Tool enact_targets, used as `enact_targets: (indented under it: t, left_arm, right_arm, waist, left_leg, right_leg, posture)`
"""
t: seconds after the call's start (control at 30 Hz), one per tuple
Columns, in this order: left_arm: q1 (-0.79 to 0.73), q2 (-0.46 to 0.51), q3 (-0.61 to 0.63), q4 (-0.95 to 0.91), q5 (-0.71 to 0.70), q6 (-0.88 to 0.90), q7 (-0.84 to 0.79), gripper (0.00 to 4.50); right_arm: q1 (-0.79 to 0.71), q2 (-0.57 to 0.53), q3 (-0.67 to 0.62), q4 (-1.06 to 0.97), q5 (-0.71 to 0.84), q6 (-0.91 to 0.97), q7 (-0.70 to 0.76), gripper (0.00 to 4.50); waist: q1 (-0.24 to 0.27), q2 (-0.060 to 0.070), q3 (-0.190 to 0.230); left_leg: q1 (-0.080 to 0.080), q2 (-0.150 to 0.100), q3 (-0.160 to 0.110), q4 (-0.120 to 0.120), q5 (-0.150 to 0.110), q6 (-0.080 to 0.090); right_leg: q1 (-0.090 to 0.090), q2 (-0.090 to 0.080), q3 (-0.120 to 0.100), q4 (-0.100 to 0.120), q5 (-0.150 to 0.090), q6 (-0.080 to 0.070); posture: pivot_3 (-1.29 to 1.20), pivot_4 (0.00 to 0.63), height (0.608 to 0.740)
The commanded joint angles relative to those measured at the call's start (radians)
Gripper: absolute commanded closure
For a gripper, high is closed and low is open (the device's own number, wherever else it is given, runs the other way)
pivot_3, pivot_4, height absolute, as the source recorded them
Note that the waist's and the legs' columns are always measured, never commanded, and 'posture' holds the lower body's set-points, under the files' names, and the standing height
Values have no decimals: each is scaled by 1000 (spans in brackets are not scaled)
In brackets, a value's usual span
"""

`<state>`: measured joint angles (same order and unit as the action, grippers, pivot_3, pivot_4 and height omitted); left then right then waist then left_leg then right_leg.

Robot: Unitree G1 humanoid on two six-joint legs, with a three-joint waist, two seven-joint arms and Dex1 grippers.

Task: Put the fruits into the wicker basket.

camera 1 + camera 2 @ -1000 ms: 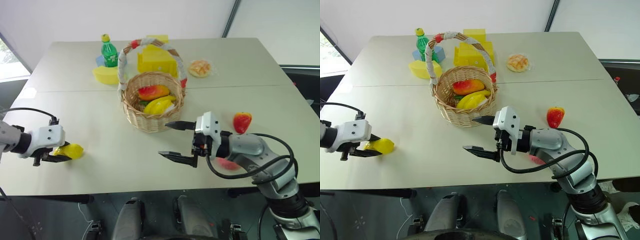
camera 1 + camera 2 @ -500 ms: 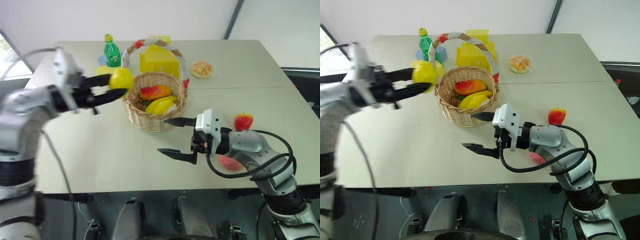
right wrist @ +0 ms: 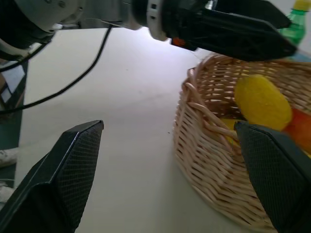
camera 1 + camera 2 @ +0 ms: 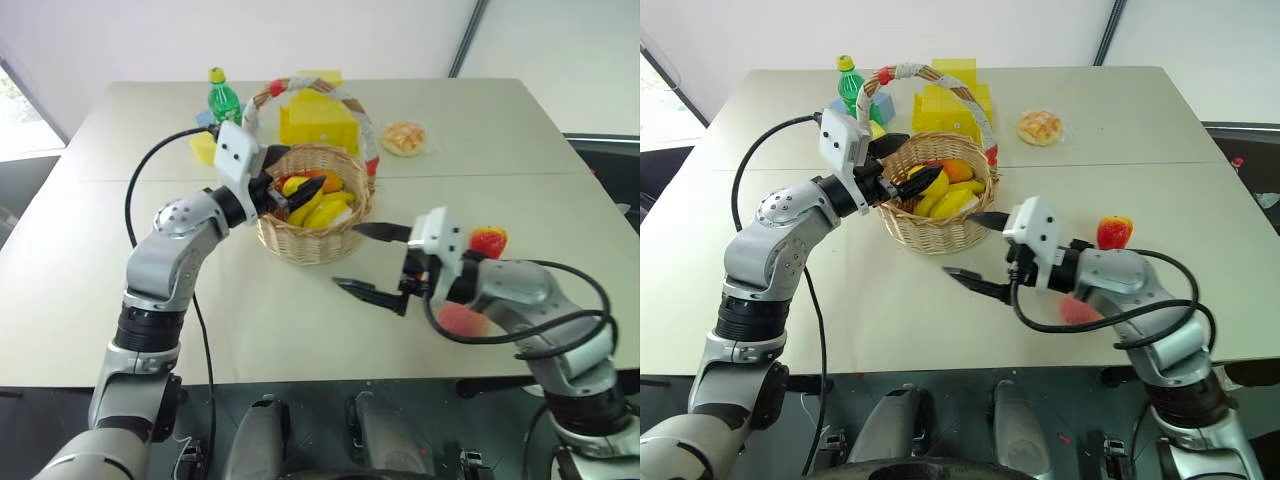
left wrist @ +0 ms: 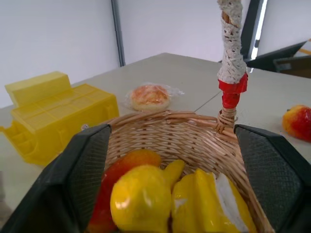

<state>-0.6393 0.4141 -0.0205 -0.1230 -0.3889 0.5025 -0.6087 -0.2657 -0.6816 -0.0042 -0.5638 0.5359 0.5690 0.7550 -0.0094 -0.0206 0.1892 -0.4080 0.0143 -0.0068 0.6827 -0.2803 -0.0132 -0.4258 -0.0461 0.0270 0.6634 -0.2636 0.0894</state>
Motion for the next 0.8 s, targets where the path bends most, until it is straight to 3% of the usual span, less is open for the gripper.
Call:
enact_targets:
  t: [0.03,0.23,0.4,0.57,0.8]
  left_arm:
    - [36,44,48,-64,-94,-27,-139,68]
    - [116,168,-5,-219,-283,100,-399,68]
    - [163,207,-152,-301,-221,68,-493,68]
    - [151,185,-205,-283,-179,55,-482,68]
    - [154,181,-203,-273,-159,45,-480,68]
  right_arm:
    - [80,-106,-149,-37,24,18,50,0]
    - [333,-305,-348,-85,39,50,198,0]
    - [469,-359,-396,-35,-82,-22,232,0]
    - [501,-382,-364,-11,-149,-52,245,0]
    - [430,-375,-252,52,-209,-50,224,0]
  waist:
    - [0,0,0]
    - [-3,0,0]
    - [-3,0,0]
    - [-3,0,0]
    - [-3,0,0]
  left_leg:
    - [0,0,0,0,0,0]
    - [0,1,0,-1,0,0]
    - [6,1,1,-1,0,0]
    - [5,1,1,-1,0,0]
    - [5,1,1,-1,0,0]
  right_leg:
    - [0,0,0,0,0,0]
    - [0,1,0,-1,0,0]
    - [7,1,0,-3,-1,0]
    - [7,2,0,-3,-1,0]
    - [7,2,0,-3,-1,0]
  posture:
    - [0,150,740]
    - [0,150,740]
    - [0,150,740]
    - [0,150,740]
    - [0,150,740]
